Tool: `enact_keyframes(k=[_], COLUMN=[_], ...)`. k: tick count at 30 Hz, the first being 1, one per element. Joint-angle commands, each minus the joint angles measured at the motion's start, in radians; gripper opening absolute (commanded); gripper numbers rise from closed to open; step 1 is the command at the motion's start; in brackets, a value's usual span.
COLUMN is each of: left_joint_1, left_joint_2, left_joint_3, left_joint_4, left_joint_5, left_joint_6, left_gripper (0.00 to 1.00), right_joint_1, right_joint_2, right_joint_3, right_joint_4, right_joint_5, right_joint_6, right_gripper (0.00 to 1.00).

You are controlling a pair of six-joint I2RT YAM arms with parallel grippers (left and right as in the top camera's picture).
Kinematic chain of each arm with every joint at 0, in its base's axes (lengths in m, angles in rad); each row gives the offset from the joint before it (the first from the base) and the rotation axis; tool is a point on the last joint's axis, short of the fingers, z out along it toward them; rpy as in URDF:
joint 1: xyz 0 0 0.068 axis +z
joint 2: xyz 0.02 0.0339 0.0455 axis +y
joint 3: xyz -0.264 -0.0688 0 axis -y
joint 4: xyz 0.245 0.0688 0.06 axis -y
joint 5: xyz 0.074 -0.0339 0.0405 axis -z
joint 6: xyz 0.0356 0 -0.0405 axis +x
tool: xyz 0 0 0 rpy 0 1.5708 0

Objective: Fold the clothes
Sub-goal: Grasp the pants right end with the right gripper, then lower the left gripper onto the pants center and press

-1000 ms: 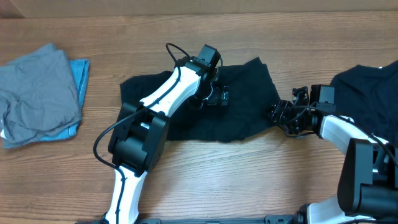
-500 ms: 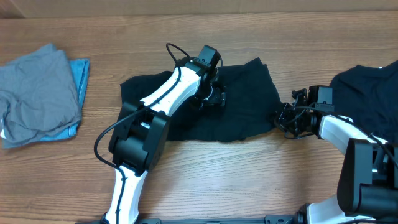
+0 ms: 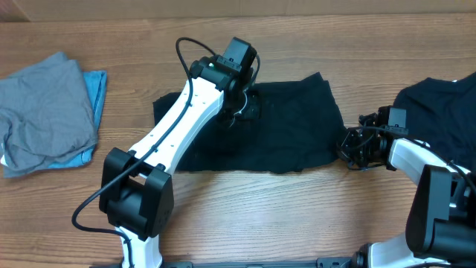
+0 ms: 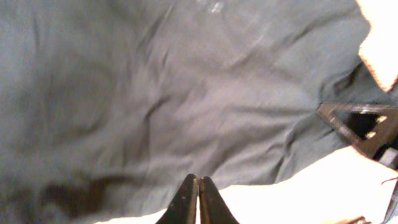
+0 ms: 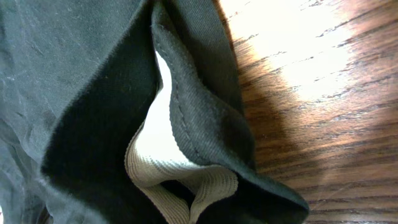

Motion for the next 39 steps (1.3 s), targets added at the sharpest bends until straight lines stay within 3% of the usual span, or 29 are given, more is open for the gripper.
enact_keyframes(k=[1, 12, 20, 26, 34, 39], left_joint_1=[-0.018, -0.127, -0.127, -0.127, -0.127, -0.125], left_joint_2=[0.012, 0.012, 0.012, 0.012, 0.014, 0.002], left_joint_3=[-0.026, -0.201, -0.336, -0.397, -0.581, -0.566], left_joint_4=[-0.039, -0.036, 0.114, 0.198, 0.402, 0.405], left_joint_5=[0.047, -0.031, -0.062, -0.167, -0.146, -0.075], left_joint_6=[-0.053, -0.180, -0.195, -0.256, -0.307, -0.294], left_gripper=[0.04, 0.04, 0.04, 0.04, 0.04, 0.04], right_joint_1=[-0.007, -0.006, -0.006, -0.006, -0.006, -0.006], right_joint_2=[-0.002, -0.002, -0.002, -0.002, -0.002, -0.002], right_joint_3=[0.010, 0.011, 0.011, 0.011, 0.011, 0.011], right_joint_4=[-0.005, -0.002, -0.002, -0.003, -0.002, -0.002], right_joint_5=[0.039, 0.043, 0.043, 0.043, 0.043, 0.043], right_joint_6=[-0.004, -0.004, -0.004, -0.004, -0.004, -0.004], right_gripper=[0.04, 0.04, 0.04, 0.04, 0.04, 0.04])
